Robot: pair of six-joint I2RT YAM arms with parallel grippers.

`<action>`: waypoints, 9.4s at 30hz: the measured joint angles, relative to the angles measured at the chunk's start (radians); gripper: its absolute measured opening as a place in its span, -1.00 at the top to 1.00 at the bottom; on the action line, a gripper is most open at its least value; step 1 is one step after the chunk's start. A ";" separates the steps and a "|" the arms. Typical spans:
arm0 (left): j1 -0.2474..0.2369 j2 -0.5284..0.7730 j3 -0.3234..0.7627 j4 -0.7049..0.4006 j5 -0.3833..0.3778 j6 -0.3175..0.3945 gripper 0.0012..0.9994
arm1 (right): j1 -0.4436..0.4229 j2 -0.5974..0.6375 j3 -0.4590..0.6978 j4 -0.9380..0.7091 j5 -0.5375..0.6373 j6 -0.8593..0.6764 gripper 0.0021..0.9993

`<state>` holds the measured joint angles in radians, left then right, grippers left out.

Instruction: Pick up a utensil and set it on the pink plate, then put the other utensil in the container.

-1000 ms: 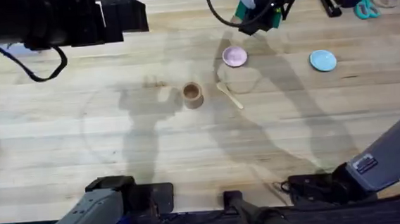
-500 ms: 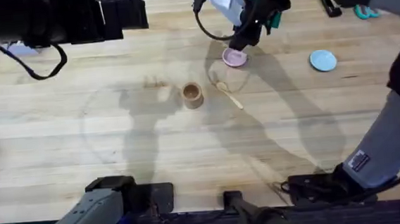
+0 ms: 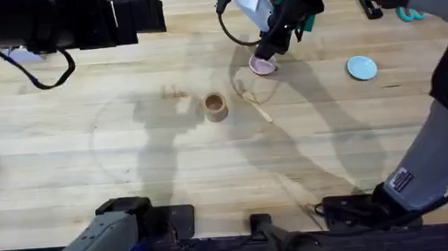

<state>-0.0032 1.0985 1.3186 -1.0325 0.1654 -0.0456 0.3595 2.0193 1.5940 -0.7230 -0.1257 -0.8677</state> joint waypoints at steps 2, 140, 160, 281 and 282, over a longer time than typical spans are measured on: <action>0.000 0.000 0.000 0.000 0.000 0.000 -0.99 | 0.000 0.000 0.000 -0.017 -0.003 -0.001 0.94; 0.000 0.000 0.000 -0.008 0.000 0.000 -0.99 | 0.201 -0.294 -0.442 0.065 0.085 0.867 -0.99; 0.000 0.000 0.000 -0.008 0.000 0.000 -0.99 | 0.268 -0.245 -0.442 0.063 0.182 0.952 -0.23; 0.404 0.821 0.005 -0.433 0.853 2.105 -0.99 | -0.038 -0.329 -0.435 0.728 -0.401 0.581 0.94; 0.400 0.821 0.005 -0.433 0.851 2.105 -0.99 | -0.038 -0.324 -0.435 0.744 -0.423 0.578 0.93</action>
<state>0.3968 1.9198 1.3235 -1.4651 1.0159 2.0598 0.3214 1.6958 1.1591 0.0212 -0.5491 -0.2898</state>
